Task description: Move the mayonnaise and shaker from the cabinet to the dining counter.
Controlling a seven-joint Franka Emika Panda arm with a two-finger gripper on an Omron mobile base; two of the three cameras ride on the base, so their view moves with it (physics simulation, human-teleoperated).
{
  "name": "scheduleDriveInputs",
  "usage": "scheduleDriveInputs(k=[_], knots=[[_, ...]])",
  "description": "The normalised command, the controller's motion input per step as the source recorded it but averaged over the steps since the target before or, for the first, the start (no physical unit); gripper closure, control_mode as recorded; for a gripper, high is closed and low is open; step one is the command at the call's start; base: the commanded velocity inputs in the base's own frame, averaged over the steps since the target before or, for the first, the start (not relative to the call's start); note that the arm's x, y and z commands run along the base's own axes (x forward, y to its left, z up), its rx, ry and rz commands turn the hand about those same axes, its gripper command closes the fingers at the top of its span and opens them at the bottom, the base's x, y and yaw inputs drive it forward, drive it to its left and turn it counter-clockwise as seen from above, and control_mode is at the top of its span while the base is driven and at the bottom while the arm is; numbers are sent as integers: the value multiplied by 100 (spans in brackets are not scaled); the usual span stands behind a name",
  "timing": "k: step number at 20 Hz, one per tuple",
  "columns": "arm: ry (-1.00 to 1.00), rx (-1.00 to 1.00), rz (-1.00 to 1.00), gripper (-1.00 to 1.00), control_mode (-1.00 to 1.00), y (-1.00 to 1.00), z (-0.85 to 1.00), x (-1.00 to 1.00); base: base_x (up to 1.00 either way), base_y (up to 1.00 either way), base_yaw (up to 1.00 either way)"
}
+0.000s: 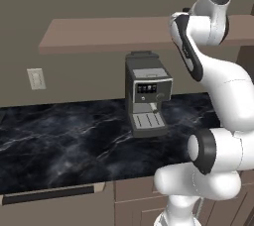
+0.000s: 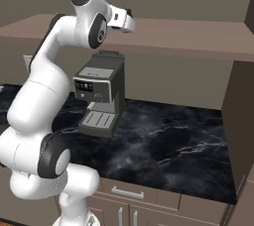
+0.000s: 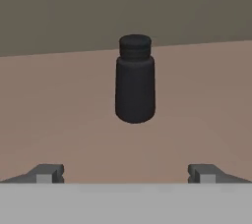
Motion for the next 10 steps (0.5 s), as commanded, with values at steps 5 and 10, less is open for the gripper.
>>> scheduleDriveInputs(k=[5, 10], knots=[[-1, -1, 0, -100, -100, -8, -1, 9, 0, 0, 0], [7, 0, -2, -100, -100, -12, 10, 10, 0, 0, 0]])
